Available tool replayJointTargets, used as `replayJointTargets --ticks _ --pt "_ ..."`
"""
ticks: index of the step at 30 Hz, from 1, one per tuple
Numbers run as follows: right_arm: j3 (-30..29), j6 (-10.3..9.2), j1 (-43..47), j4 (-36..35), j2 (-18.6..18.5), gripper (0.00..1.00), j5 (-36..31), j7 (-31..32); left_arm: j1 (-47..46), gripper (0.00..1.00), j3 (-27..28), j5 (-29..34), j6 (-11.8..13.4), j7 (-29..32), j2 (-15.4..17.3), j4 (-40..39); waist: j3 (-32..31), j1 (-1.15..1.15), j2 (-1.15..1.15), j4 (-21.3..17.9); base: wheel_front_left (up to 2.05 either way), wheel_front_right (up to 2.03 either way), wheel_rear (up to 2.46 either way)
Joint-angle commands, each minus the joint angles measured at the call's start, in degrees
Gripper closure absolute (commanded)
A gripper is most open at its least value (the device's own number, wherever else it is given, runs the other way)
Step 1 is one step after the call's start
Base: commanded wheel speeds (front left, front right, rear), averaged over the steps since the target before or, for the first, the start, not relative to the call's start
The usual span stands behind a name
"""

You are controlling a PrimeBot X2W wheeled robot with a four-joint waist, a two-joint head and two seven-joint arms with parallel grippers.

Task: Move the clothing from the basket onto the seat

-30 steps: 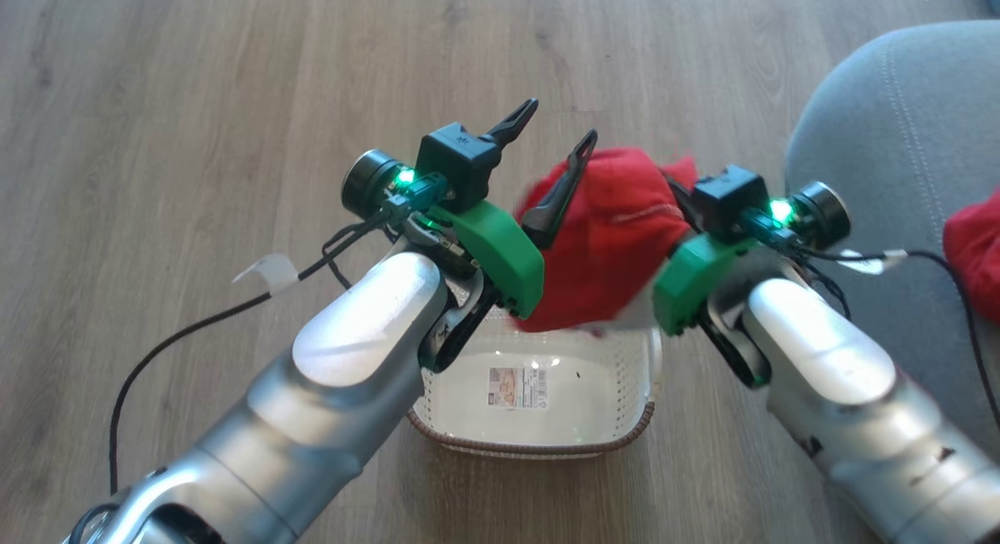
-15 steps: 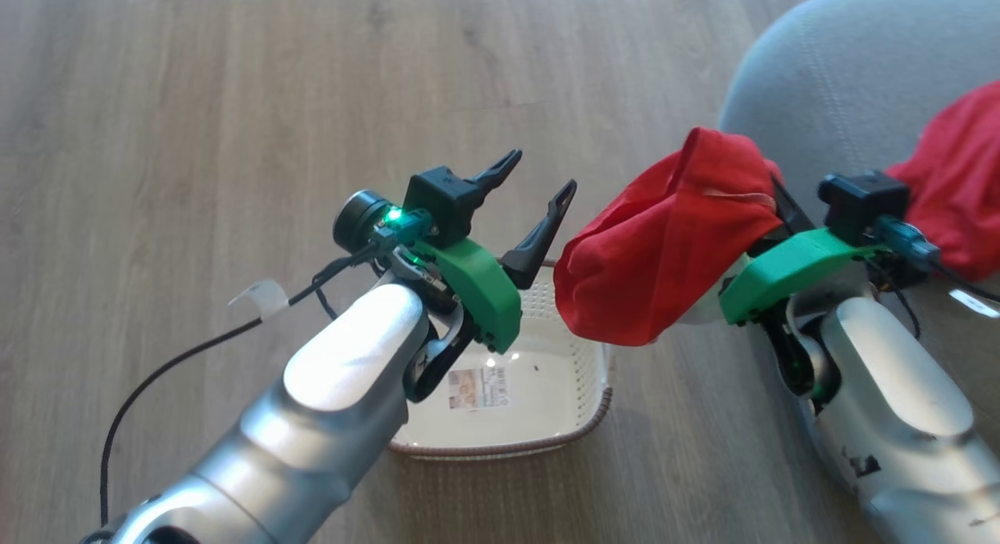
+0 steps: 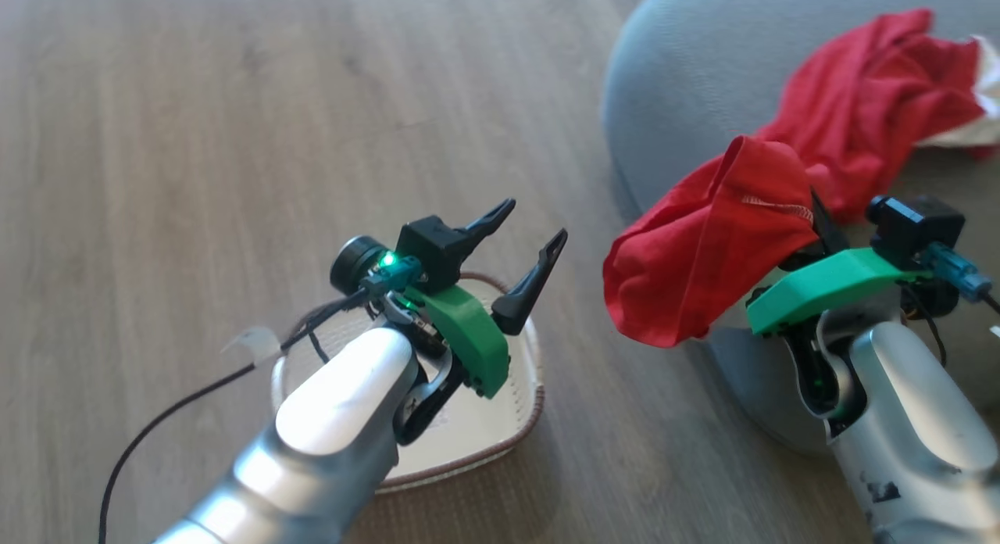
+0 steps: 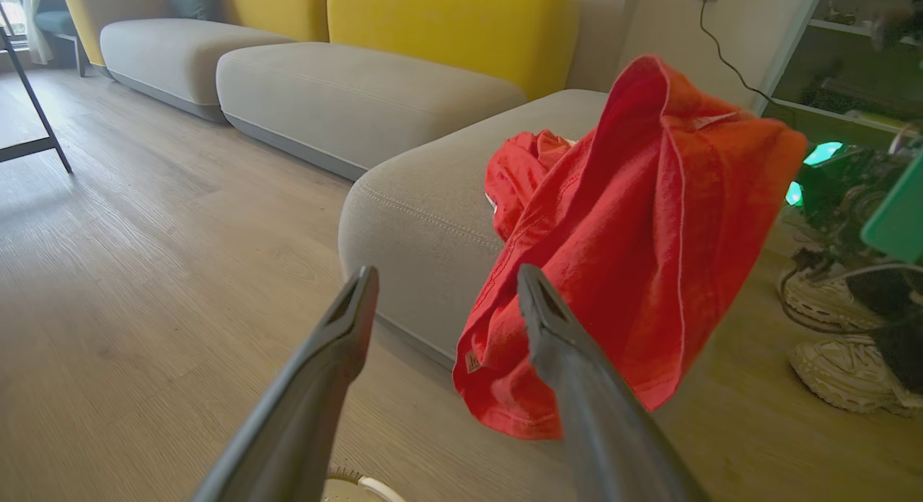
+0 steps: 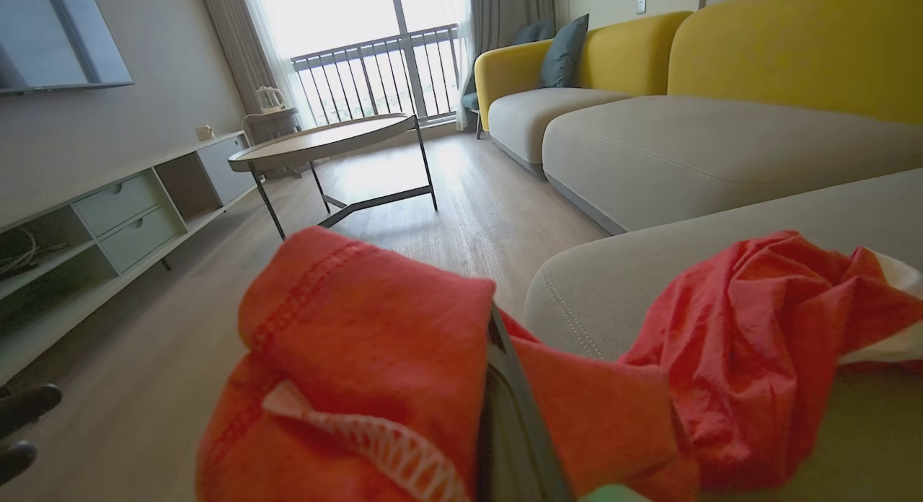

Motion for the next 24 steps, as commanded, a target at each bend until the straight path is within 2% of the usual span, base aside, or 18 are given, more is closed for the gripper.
replayJointTargets --ticks 1,10,17,24 --pt "0.1 0.4 -0.4 -2.5 0.2 1.0 -0.2 -0.7 -1.4 0.0 2.4 0.4 -0.2 -0.5 1.0 -1.9 -0.5 0.0 0.0 -2.4 0.0 0.0 0.0" --pt "-2.0 0.4 2.0 -4.3 0.8 1.0 -1.2 -0.7 -0.1 0.0 3.3 0.9 -0.3 -0.5 1.5 -1.6 -0.5 0.0 0.0 -9.6 0.0 0.0 0.0" --pt "-3.2 0.4 3.5 -5.3 1.4 1.0 -1.7 -0.7 0.5 0.0 3.8 1.0 -0.4 -0.5 1.8 -1.9 -0.5 0.0 0.0 -13.8 0.0 0.0 0.0" --pt "-6.5 0.4 5.6 -7.6 0.8 1.0 -2.9 -0.7 -0.2 0.0 2.5 1.1 -0.4 -0.5 2.0 -2.9 0.5 0.0 0.0 -14.6 0.0 0.0 0.0"
